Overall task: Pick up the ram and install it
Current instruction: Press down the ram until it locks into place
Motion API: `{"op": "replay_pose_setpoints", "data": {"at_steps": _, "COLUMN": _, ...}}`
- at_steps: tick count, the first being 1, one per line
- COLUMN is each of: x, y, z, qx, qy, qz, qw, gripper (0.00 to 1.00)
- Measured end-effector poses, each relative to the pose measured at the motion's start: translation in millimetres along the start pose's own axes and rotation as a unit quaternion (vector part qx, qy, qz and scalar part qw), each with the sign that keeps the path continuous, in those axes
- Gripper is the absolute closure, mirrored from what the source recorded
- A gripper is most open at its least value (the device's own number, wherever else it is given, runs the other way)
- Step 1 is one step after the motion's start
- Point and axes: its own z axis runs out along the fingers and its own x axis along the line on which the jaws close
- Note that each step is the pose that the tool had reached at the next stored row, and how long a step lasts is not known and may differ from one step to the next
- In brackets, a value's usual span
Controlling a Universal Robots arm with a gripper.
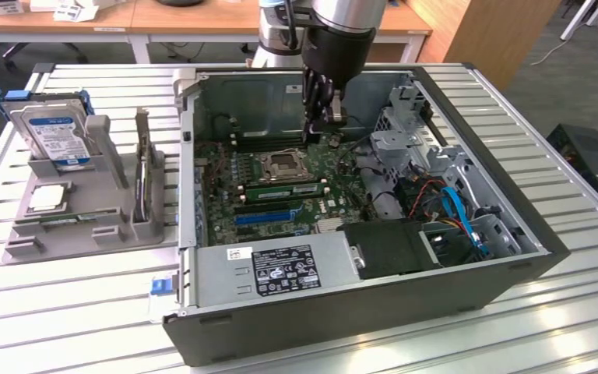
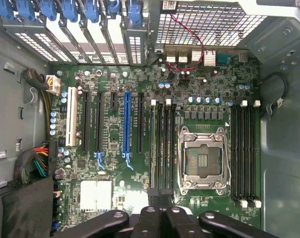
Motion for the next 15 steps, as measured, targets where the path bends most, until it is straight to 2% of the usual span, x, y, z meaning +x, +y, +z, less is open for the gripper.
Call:
{"op": "replay_pose_setpoints", "data": {"at_steps": 6, "x": 0.0, "y": 0.0, "z": 0.0, "qx": 0.0, "qy": 0.0, "qz": 0.0, "qw": 1.0, "gripper": 0.89}}
{"op": "replay_pose_setpoints", "data": {"at_steps": 15, "x": 0.0, "y": -0.1, "z": 0.0, "qx": 0.0019, "qy": 0.0001, "qz": -0.001, "qw": 1.0, "gripper": 0.89}}
